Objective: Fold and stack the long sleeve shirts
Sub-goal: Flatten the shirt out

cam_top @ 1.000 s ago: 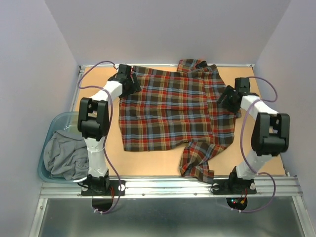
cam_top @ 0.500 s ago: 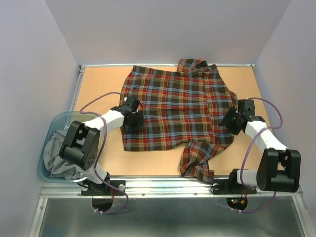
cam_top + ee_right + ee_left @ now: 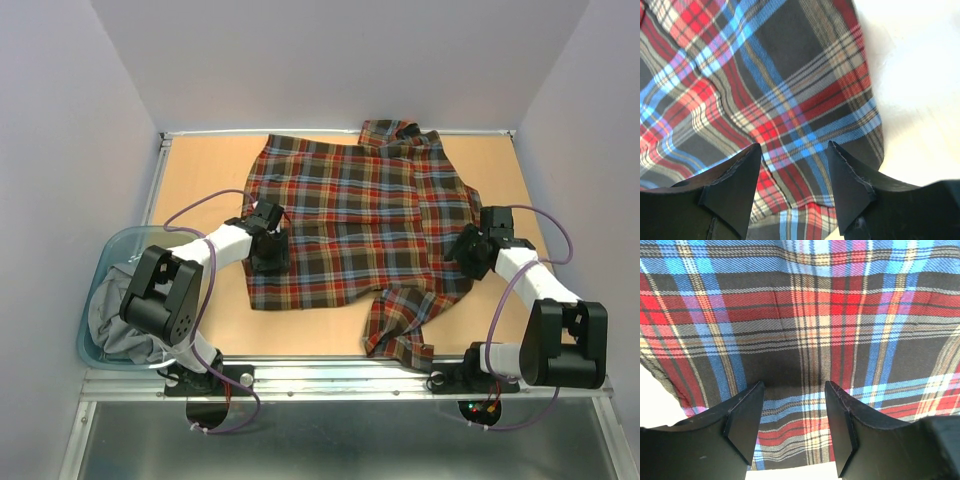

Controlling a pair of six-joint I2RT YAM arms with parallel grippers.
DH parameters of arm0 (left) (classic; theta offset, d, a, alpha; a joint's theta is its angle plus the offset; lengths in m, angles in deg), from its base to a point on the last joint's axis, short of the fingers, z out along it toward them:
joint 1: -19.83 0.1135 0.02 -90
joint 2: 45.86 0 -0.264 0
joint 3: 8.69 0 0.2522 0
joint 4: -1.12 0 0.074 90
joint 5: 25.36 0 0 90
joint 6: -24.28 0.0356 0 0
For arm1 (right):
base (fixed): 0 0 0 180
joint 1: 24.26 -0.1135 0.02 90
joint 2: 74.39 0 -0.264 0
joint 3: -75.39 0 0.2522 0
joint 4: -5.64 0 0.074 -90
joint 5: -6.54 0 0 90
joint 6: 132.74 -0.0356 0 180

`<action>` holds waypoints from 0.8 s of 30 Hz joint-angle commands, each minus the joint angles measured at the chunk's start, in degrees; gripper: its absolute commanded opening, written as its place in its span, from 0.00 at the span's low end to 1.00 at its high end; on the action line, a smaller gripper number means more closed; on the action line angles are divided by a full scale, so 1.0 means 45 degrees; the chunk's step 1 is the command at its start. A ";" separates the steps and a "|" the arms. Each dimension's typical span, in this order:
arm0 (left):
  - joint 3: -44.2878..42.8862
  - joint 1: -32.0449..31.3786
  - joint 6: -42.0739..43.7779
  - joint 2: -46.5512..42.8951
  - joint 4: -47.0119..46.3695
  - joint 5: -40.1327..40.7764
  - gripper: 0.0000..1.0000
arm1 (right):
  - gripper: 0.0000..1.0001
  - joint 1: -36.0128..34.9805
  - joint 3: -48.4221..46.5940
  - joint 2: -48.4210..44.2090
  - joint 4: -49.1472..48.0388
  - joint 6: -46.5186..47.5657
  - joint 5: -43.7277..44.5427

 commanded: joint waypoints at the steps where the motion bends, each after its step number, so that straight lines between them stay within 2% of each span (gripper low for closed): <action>1: 0.0362 0.0050 0.0227 0.0169 0.2931 0.0868 0.63 | 0.62 0.0008 0.0136 0.0035 -0.0225 -0.0153 0.0662; 8: -0.0028 0.0324 0.0481 0.0090 0.3538 0.1280 0.65 | 0.62 0.0008 -0.0196 0.0133 -0.0167 0.0433 0.0701; 11: -0.0243 0.0305 0.0384 -0.0123 0.3285 0.1222 0.74 | 0.62 0.0008 -0.0255 0.0055 -0.0166 0.0473 0.0564; 14: -0.0653 0.0324 -0.0006 -0.0728 0.2721 0.0910 0.89 | 0.62 0.0008 -0.0313 0.0093 -0.0186 0.0414 0.0681; 15: -0.0692 0.0324 -0.0123 -0.0923 0.2543 0.0832 0.90 | 0.62 0.0008 -0.0352 0.0132 -0.0167 0.0472 0.0681; 20: -0.0654 0.0519 -0.0924 -0.1335 0.1488 0.0812 0.91 | 0.61 0.0008 -0.0547 0.0698 -0.0186 0.0493 0.0487; 24: -0.0654 0.0850 -0.1101 -0.1413 0.0611 0.0909 0.89 | 0.52 0.0008 -0.1365 0.0680 -0.0225 0.0785 0.0252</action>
